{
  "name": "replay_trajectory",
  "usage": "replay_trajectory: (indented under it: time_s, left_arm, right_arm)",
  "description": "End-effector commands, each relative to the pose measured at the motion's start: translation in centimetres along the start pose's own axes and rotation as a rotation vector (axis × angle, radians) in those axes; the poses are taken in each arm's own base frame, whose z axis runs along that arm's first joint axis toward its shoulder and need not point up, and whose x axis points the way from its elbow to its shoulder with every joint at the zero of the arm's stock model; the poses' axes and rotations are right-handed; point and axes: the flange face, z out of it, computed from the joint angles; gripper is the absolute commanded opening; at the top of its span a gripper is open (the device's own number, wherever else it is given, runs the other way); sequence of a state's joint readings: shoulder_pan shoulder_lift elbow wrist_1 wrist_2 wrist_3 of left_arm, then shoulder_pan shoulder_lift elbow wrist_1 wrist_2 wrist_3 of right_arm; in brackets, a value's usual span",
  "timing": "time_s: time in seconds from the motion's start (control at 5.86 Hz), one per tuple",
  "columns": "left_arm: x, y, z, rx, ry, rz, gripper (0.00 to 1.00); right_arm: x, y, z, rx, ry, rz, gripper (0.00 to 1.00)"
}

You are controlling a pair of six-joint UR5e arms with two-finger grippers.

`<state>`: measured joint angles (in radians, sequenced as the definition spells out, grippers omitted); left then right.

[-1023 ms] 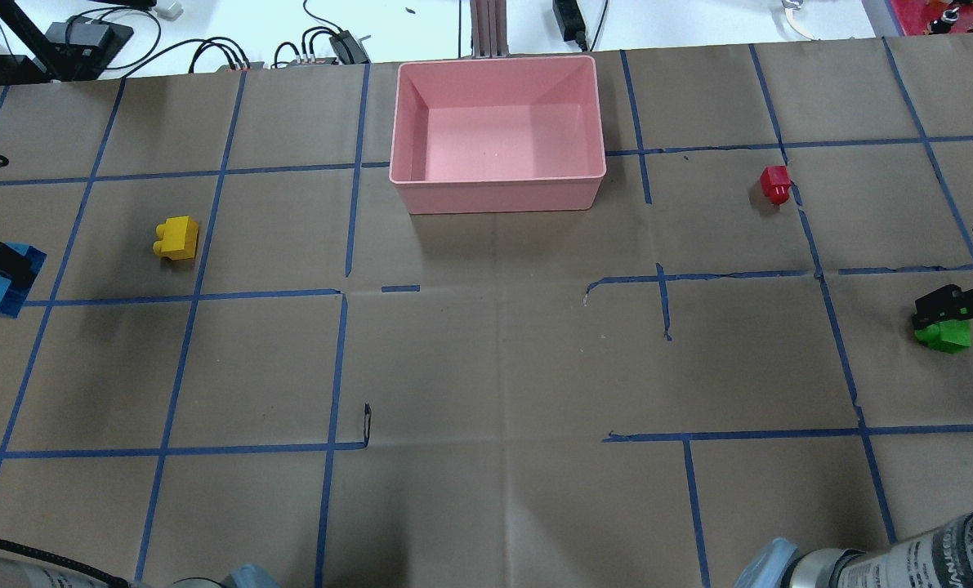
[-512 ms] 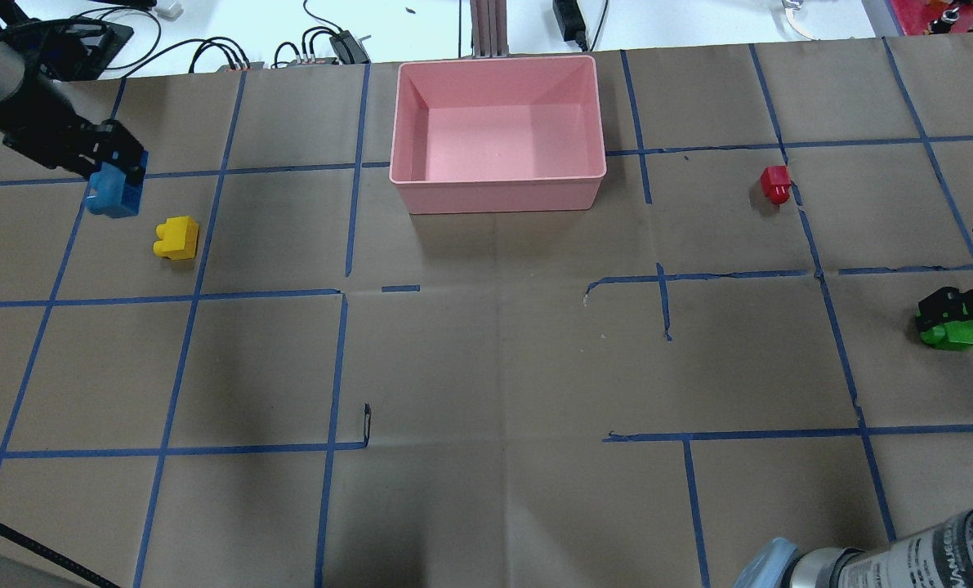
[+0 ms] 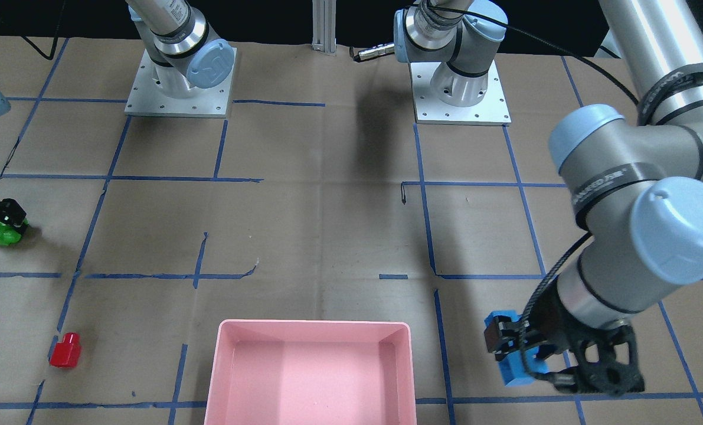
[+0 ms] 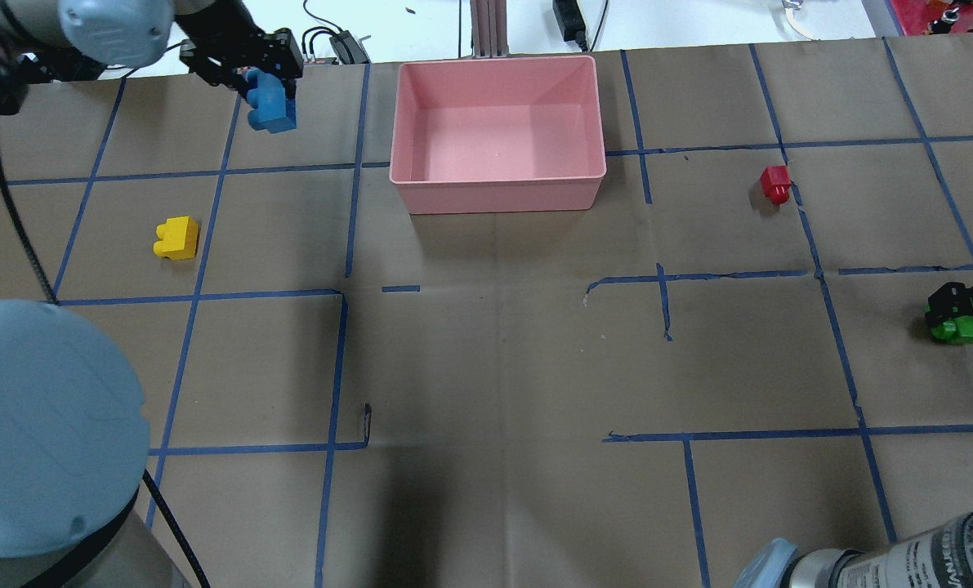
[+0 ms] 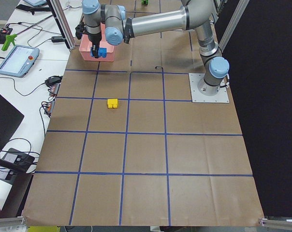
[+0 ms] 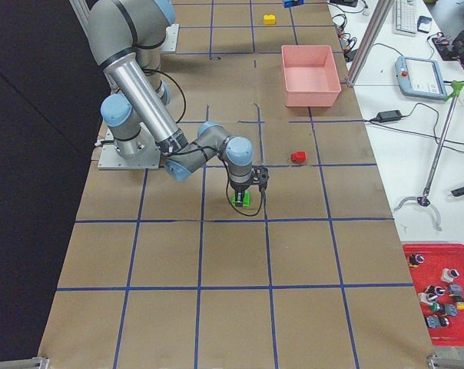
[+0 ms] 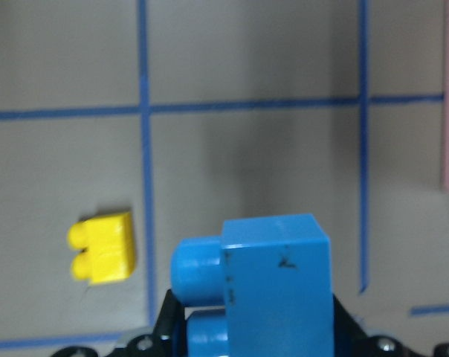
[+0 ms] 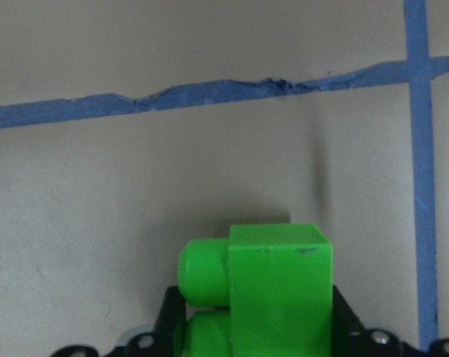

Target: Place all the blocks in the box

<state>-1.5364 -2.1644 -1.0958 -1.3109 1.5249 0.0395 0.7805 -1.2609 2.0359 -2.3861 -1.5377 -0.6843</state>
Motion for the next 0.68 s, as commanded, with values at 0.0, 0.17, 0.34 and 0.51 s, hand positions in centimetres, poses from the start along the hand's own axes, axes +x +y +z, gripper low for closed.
replay_trajectory:
  time_s: [0.0, 0.17, 0.34, 0.51]
  left_arm:
    - [8.9, -3.0, 6.2, -0.019, -0.012, -0.011, 0.19]
    - [13.4, -2.5, 10.8, -0.052, -0.014, -0.015, 0.19]
    - [16.2, -2.3, 11.2, -0.043, -0.007, -0.055, 0.2]
    - [17.0, -2.1, 12.4, -0.056, -0.011, -0.05, 0.2]
  right_arm:
    - [0.2, -1.3, -4.4, 0.005, -0.005, -0.006, 0.08]
    - [-0.8, -3.1, -8.5, 0.004, -0.023, -0.042, 0.06]
    - [-2.8, -6.5, -12.7, 0.066, 0.018, -0.112, 0.06]
    - [-5.7, -10.6, -18.6, 0.169, 0.083, -0.201, 0.06]
